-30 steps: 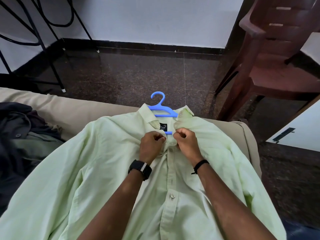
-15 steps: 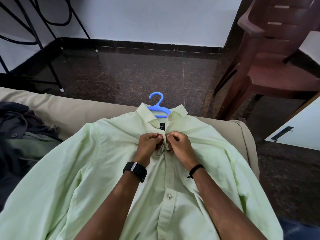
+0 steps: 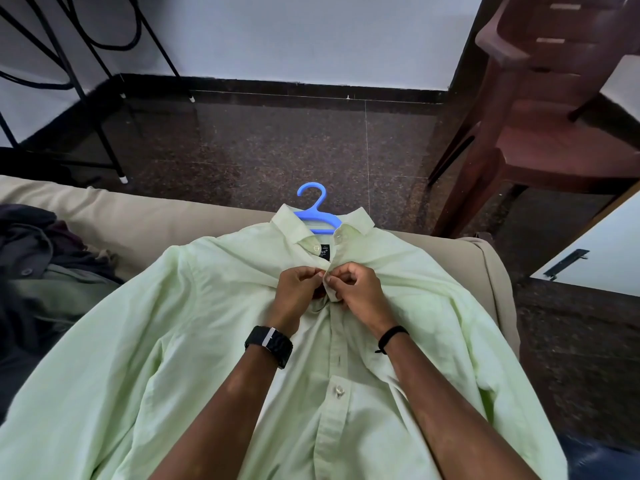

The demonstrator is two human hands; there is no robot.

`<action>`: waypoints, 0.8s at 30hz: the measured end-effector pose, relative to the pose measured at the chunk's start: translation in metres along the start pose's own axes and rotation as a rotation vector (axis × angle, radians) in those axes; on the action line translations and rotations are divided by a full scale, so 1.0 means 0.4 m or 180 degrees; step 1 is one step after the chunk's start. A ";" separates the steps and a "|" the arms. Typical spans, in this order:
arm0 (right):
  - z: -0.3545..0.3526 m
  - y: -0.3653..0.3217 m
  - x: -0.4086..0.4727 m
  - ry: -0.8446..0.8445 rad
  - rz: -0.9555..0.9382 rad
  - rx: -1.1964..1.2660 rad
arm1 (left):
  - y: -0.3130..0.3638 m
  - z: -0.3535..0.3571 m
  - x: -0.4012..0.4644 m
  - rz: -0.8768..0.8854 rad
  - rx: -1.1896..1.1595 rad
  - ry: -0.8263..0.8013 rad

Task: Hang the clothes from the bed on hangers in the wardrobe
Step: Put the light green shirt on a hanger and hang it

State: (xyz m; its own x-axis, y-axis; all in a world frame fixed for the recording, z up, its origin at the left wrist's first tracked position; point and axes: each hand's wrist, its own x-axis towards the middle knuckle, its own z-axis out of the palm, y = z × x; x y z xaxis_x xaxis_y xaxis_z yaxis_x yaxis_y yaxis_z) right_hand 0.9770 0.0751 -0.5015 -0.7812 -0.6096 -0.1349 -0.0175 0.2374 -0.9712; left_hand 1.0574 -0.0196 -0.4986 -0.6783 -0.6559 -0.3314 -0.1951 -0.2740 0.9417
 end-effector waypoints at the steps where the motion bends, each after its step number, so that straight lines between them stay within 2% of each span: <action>1: 0.003 0.001 0.003 0.0029 0.0006 -0.0111 | 0.000 -0.002 -0.001 -0.0004 -0.0060 -0.0029; 4: 0.008 0.009 0.007 0.0103 -0.0010 -0.0470 | 0.002 -0.003 -0.007 0.0070 -0.0022 -0.0160; 7: 0.006 0.009 0.007 0.0037 -0.0051 -0.0512 | 0.003 0.000 -0.014 0.0197 0.0082 -0.0056; 12: -0.016 0.001 -0.002 -0.0147 0.0052 0.0156 | 0.009 0.006 -0.007 0.0064 -0.0111 0.0015; 17: -0.030 -0.022 -0.005 -0.0384 0.0423 0.0836 | 0.026 -0.003 0.001 0.0023 -0.0156 -0.0248; 20: -0.034 -0.029 0.001 -0.0392 0.0653 0.0997 | 0.023 0.008 0.001 0.0039 -0.0050 -0.0003; 24: -0.016 -0.021 0.005 0.0093 0.0595 -0.0065 | 0.007 0.022 0.000 0.0327 0.0784 0.0439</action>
State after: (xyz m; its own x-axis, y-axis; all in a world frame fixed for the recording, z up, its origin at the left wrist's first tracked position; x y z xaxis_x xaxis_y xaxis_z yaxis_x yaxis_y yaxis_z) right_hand 0.9715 0.0768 -0.4925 -0.7898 -0.5313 -0.3066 0.1172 0.3599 -0.9256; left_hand 1.0505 -0.0141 -0.4954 -0.6041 -0.7652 -0.2225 -0.3079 -0.0335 0.9508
